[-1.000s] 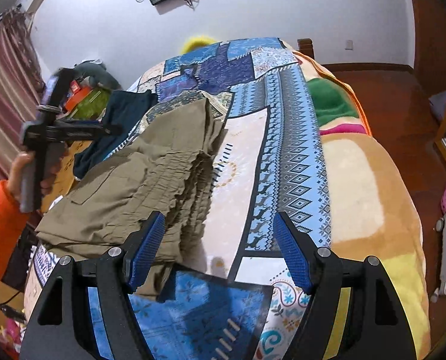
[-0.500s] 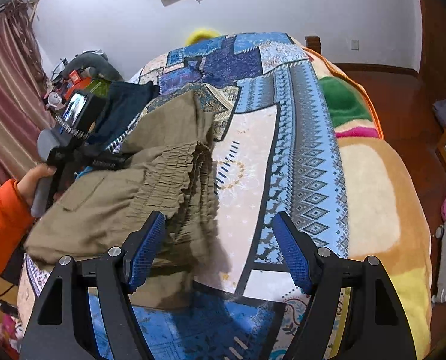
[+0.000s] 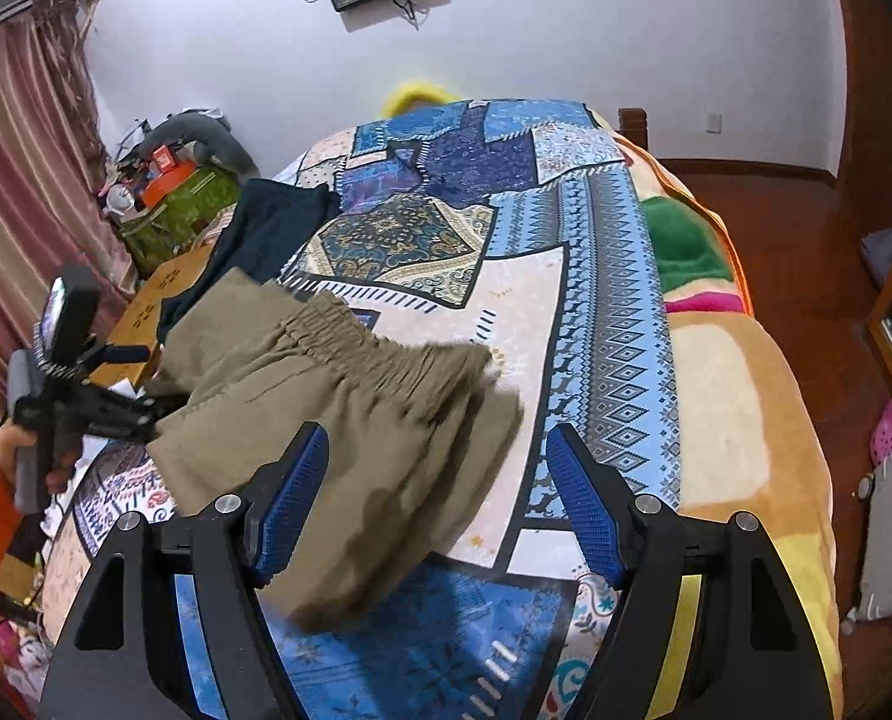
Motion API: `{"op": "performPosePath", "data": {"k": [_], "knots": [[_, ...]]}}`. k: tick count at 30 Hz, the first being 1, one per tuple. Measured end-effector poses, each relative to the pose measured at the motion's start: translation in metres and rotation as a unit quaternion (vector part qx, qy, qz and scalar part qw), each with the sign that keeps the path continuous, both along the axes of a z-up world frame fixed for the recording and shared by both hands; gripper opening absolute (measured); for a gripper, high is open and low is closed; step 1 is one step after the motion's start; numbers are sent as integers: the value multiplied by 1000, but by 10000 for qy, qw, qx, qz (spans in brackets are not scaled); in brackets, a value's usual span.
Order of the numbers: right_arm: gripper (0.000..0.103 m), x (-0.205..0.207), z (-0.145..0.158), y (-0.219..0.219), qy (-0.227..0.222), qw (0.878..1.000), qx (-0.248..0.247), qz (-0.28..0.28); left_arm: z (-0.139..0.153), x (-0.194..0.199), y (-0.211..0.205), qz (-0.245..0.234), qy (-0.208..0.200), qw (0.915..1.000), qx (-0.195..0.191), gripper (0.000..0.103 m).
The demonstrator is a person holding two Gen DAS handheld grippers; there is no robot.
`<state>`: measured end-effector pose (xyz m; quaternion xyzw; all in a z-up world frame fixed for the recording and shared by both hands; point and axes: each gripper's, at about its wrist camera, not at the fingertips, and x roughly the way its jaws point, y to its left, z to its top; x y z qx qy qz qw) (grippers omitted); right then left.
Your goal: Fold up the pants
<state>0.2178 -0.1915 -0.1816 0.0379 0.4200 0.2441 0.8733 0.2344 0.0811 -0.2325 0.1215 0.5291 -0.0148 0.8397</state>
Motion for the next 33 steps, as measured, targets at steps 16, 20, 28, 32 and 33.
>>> {"op": "performPosePath", "data": {"k": [16,20,28,32,33], "knots": [[72,14,-65,14,852,9961,-201,121,-1,-36,55,941,-285,9920,-795,100],[72,11,-60,19,760,9960,-411,221,2,-38,74,1208,-316,9902,-624,98],[72,23,-26,23,228,9980,-511,284,49,-23,66,920,-866,9881,-877,95],[72,40,-12,36,34,9985,-398,383,66,3,37,485,-1031,9890,-942,95],[72,46,-11,42,19,9983,-358,459,67,11,30,374,-1010,9892,-991,95]]}}
